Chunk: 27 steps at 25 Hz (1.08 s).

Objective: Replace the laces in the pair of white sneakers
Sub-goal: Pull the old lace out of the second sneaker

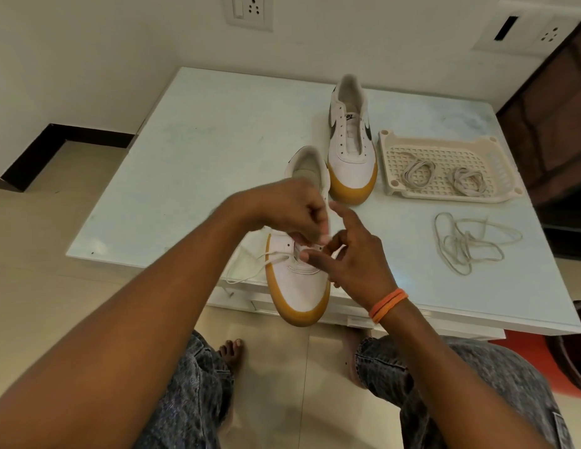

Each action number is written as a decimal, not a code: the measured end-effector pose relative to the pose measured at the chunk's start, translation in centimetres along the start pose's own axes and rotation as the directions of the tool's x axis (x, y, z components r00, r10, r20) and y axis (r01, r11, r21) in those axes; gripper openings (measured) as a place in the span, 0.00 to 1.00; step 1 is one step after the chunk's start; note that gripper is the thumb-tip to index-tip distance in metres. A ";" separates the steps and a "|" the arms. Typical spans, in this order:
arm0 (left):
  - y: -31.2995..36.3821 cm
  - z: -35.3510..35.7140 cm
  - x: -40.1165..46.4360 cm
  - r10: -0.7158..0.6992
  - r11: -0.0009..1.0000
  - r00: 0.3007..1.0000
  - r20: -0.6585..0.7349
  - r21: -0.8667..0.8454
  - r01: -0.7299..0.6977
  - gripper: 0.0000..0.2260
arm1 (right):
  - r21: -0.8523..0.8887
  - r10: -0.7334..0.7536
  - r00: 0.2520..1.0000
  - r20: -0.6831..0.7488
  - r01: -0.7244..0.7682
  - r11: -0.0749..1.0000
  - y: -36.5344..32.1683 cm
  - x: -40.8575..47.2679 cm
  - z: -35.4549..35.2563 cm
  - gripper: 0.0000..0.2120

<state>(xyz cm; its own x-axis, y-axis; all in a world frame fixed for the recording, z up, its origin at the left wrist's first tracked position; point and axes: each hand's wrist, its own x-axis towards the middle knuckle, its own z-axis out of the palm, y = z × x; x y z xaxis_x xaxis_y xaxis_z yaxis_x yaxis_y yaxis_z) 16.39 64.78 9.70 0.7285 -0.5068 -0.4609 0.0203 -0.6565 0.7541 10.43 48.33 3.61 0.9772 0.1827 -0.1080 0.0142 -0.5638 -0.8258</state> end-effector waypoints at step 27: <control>-0.6 0.8 3.2 0.139 0.904 0.916 -0.377 0.426 0.039 0.05 | -0.064 -0.198 0.977 -0.082 0.193 0.979 2.5 4.0 -2.0 0.16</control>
<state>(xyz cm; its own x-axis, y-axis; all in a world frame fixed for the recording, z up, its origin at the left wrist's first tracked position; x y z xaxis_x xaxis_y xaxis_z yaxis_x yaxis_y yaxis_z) 18.12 63.12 7.37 0.9283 -0.3442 -0.1409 -0.2451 -0.8511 0.4642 14.75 46.05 2.24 0.9690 0.2242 0.1038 0.2164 -0.5681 -0.7940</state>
